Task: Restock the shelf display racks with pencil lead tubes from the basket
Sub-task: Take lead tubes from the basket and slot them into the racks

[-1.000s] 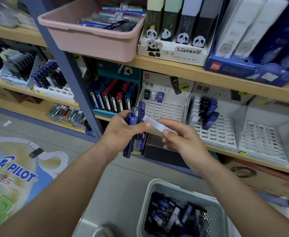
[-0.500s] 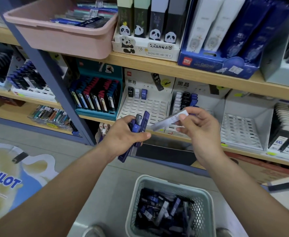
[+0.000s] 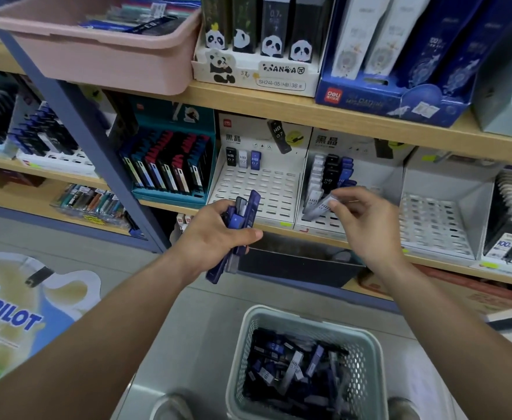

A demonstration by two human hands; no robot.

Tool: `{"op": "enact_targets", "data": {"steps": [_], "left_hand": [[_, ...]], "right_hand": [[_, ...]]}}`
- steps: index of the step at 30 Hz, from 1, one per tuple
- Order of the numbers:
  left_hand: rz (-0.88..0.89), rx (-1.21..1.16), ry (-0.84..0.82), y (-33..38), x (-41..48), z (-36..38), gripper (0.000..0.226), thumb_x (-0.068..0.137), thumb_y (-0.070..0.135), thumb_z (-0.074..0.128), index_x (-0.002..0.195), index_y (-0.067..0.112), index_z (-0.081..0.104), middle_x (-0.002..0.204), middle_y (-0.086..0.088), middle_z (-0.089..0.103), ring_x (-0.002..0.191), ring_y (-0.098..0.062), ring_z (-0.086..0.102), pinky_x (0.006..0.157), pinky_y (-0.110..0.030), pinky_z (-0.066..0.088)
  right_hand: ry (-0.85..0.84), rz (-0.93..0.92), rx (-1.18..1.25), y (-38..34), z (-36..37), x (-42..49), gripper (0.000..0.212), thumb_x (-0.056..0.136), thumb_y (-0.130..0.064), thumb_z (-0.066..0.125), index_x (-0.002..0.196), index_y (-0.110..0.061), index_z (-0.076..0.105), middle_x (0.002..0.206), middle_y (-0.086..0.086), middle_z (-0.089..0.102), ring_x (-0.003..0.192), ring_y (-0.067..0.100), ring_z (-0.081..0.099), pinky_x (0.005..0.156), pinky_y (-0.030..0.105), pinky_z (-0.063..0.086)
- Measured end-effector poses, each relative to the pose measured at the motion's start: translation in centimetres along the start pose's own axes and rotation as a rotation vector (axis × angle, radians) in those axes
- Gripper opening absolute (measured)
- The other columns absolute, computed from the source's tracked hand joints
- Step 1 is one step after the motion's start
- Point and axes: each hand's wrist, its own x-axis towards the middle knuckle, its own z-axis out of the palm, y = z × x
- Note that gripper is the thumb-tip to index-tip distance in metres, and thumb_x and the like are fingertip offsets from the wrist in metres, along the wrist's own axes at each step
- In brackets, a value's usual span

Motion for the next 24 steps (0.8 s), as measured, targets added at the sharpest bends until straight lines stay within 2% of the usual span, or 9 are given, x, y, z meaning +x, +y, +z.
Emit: {"op": "enact_targets", "data": {"steps": [3,7,9,12,15,18,20,21,24], "left_hand": [[0.008,-0.007,0.01,-0.1,0.0,-0.2,0.023,0.079,0.019,0.084,0.096,0.016,0.068,0.076,0.004,0.072,0.078,-0.016,0.072,0.071,-0.02,0.055],[0.01,-0.031,0.01,0.0,-0.1,-0.3,0.024,0.08,0.018,0.083,0.098,0.015,0.068,0.083,-0.003,0.074,0.083,-0.023,0.073,0.079,-0.03,0.059],[0.009,-0.042,0.006,0.0,-0.2,-0.3,0.024,0.08,0.018,0.083,0.099,0.015,0.068,0.082,-0.002,0.073,0.082,-0.024,0.074,0.076,-0.028,0.06],[0.009,-0.061,0.004,0.2,-0.3,-0.3,0.025,0.081,0.016,0.082,0.1,0.016,0.068,0.081,0.0,0.074,0.079,-0.022,0.074,0.067,-0.021,0.059],[0.01,-0.079,-0.014,0.3,-0.4,-0.3,0.026,0.082,0.016,0.081,0.104,0.014,0.068,0.084,-0.003,0.075,0.079,-0.021,0.074,0.062,-0.018,0.056],[0.022,-0.084,-0.042,0.4,-0.5,0.0,0.024,0.082,0.018,0.081,0.102,0.014,0.067,0.077,0.002,0.073,0.073,-0.016,0.073,0.062,-0.018,0.055],[0.037,-0.077,-0.07,0.5,-0.6,0.4,0.021,0.082,0.017,0.081,0.097,0.016,0.066,0.072,0.007,0.071,0.07,-0.012,0.072,0.065,-0.021,0.057],[0.047,-0.078,-0.086,0.6,-0.7,0.7,0.02,0.082,0.016,0.081,0.094,0.017,0.066,0.069,0.009,0.071,0.068,-0.01,0.071,0.065,-0.021,0.056],[0.06,-0.093,-0.119,0.9,-0.9,1.6,0.021,0.081,0.011,0.081,0.094,0.014,0.065,0.069,0.006,0.069,0.066,-0.013,0.069,0.061,-0.021,0.056]], "right_hand": [[-0.015,-0.082,-0.05,0.0,0.1,-0.1,0.014,0.091,-0.023,0.07,0.105,-0.027,0.072,0.098,-0.014,0.071,0.089,0.003,0.069,0.085,0.032,0.058],[-0.002,-0.294,-0.201,0.1,1.1,0.3,0.019,0.094,-0.015,0.068,0.111,-0.014,0.074,0.103,-0.003,0.066,0.089,0.014,0.067,0.083,0.038,0.059],[-0.005,-0.319,-0.222,0.4,1.5,0.5,0.021,0.094,-0.012,0.066,0.114,-0.013,0.071,0.103,-0.001,0.066,0.088,0.015,0.066,0.081,0.04,0.059],[-0.003,-0.361,-0.277,1.0,1.9,0.4,0.018,0.093,-0.008,0.066,0.109,-0.013,0.073,0.103,0.001,0.068,0.088,0.013,0.065,0.079,0.039,0.058],[0.004,-0.321,-0.304,0.8,1.9,0.2,0.021,0.092,-0.011,0.067,0.112,-0.015,0.073,0.108,0.0,0.063,0.091,0.011,0.061,0.081,0.038,0.057],[0.033,-0.292,-0.285,-1.2,1.4,-0.3,0.024,0.092,-0.021,0.068,0.115,-0.019,0.072,0.106,-0.005,0.056,0.089,0.008,0.058,0.078,0.033,0.055],[-0.086,-0.192,-0.101,-3.6,1.3,-0.8,0.023,0.093,-0.024,0.066,0.116,-0.026,0.069,0.099,-0.009,0.063,0.083,0.006,0.062,0.075,0.027,0.055],[-0.185,-0.098,0.023,-4.8,1.4,-1.0,0.021,0.094,-0.026,0.065,0.115,-0.029,0.068,0.093,-0.008,0.067,0.081,0.008,0.065,0.074,0.028,0.056],[-0.374,0.103,0.194,-7.1,2.0,-1.1,0.024,0.094,-0.035,0.065,0.117,-0.027,0.064,0.085,0.004,0.07,0.069,0.015,0.07,0.065,0.033,0.058]]}}
